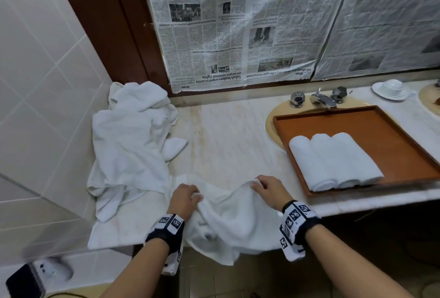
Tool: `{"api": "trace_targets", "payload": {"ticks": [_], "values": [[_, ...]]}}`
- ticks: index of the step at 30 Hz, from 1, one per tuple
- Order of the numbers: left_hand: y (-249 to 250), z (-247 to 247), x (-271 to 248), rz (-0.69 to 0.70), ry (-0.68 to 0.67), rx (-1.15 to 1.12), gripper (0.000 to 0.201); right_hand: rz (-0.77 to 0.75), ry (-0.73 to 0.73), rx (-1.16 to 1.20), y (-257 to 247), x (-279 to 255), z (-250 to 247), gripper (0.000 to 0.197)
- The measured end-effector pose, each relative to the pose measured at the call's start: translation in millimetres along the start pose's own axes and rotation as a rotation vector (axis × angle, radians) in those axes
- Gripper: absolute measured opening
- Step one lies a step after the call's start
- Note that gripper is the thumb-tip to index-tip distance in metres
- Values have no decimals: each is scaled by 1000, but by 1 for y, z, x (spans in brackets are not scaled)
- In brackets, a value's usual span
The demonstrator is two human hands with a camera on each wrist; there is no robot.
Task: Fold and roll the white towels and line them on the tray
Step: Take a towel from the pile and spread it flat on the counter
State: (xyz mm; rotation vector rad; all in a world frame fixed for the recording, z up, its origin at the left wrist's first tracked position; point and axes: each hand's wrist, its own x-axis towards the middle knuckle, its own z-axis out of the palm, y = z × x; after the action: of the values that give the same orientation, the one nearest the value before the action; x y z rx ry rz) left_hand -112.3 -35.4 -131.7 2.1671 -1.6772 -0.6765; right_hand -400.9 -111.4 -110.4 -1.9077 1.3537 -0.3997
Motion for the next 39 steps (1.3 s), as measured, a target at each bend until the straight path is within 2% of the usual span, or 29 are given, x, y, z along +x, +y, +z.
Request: {"api": "trace_targets", "payload": {"ticks": [2, 5, 7, 9, 12, 15, 17, 20, 23, 26, 30, 32, 36, 39], "values": [[-1, 6, -4, -48, -83, 26, 23, 40, -32, 2, 6, -3, 5, 31], [15, 5, -20, 0, -366, 77, 15, 5, -47, 15, 7, -13, -4, 40], [31, -7, -30, 35, -509, -19, 16, -26, -66, 21, 0, -21, -17, 42], [47, -28, -32, 31, -554, -156, 17, -40, -58, 42, -8, -27, -36, 43], [67, -77, -21, 80, -457, -223, 19, -86, 12, 95, -23, -30, -71, 42], [81, -138, -9, 102, -276, -289, 17, -122, 111, 110, -39, -29, -112, 39], [84, -173, -6, 111, -187, -335, 16, -159, 136, 116, -47, -25, -137, 45], [88, -210, -3, 157, -163, -429, 13, -197, 181, 165, -57, -13, -164, 61], [94, -241, 1, 202, -127, -358, 12, -244, 229, 174, -78, 0, -187, 73], [99, -262, 5, 222, -22, -307, 5, -261, 300, 165, -101, 6, -204, 55], [101, -274, 5, 337, 131, -174, 6, -294, 298, 41, -118, 8, -221, 52], [99, -280, 3, 338, 217, -287, 8, -337, 331, 73, -126, 8, -229, 48], [99, -283, 1, 367, 262, -370, 10, -415, 306, 22, -144, 7, -231, 29], [98, -284, 4, 380, 341, -402, 8, -425, 397, 88, -148, 8, -230, 24]]}}
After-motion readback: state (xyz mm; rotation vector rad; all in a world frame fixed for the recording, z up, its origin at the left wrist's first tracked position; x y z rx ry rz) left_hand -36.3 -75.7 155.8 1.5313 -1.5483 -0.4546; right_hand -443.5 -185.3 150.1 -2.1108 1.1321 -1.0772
